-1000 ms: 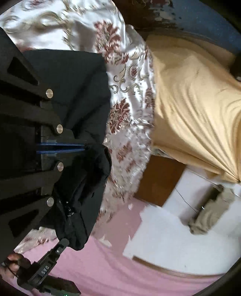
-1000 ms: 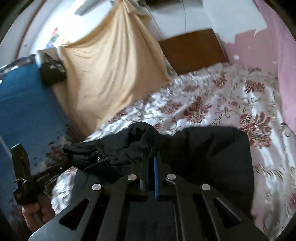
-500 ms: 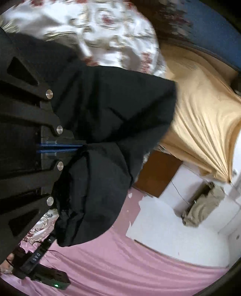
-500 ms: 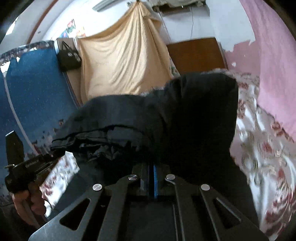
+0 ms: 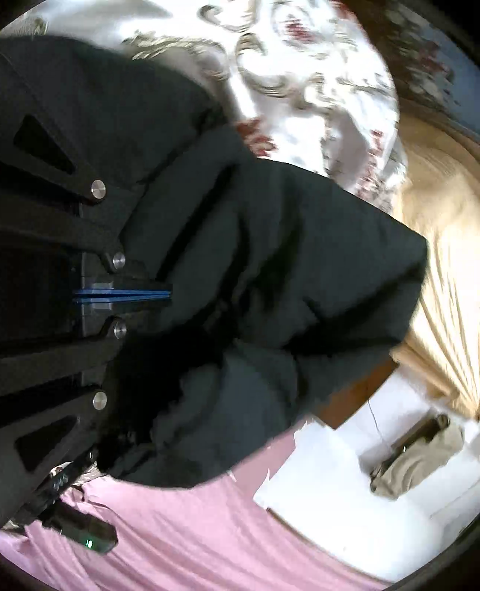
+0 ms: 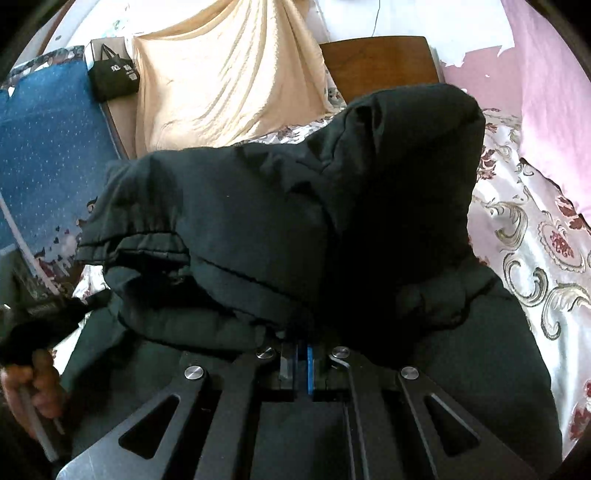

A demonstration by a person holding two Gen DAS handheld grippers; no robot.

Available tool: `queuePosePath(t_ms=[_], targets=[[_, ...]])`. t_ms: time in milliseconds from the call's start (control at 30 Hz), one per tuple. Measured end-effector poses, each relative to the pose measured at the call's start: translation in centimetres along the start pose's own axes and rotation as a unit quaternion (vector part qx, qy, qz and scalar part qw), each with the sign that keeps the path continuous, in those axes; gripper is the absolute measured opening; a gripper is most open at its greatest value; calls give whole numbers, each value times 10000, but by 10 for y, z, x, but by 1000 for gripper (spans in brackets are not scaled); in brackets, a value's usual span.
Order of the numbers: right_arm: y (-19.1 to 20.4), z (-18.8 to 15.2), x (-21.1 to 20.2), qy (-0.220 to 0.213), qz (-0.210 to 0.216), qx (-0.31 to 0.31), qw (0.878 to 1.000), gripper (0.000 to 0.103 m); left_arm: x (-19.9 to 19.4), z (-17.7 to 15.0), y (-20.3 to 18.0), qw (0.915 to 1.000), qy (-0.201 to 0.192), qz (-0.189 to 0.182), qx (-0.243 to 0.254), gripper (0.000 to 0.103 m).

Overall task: Fold large clothes
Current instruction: 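Lift the hem with both grippers and fold it toward the collar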

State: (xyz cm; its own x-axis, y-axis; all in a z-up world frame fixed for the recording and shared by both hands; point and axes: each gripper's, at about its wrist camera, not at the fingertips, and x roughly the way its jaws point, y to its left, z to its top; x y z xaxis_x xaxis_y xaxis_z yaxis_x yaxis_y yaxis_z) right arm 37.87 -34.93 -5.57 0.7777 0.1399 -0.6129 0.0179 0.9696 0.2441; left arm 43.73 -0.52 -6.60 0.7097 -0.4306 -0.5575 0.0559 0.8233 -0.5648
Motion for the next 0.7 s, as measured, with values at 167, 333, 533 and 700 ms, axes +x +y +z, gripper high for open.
queuePosePath(t_ms=[167, 333, 533, 700], targets=[[5, -9, 2, 68, 15, 19, 10000, 3, -32, 20, -6, 9995, -248, -151, 112, 29], [12, -13, 3, 64, -34, -89, 9999, 3, -20, 38, -14, 9992, 37, -382, -61, 68], [16, -14, 5, 110, -72, -158, 9998, 3, 21, 33, -22, 9983, 486, -293, 99, 14], [23, -7, -11, 33, -10, -280, 9996, 4, 22, 24, -29, 9979, 421, 146, 462, 10]])
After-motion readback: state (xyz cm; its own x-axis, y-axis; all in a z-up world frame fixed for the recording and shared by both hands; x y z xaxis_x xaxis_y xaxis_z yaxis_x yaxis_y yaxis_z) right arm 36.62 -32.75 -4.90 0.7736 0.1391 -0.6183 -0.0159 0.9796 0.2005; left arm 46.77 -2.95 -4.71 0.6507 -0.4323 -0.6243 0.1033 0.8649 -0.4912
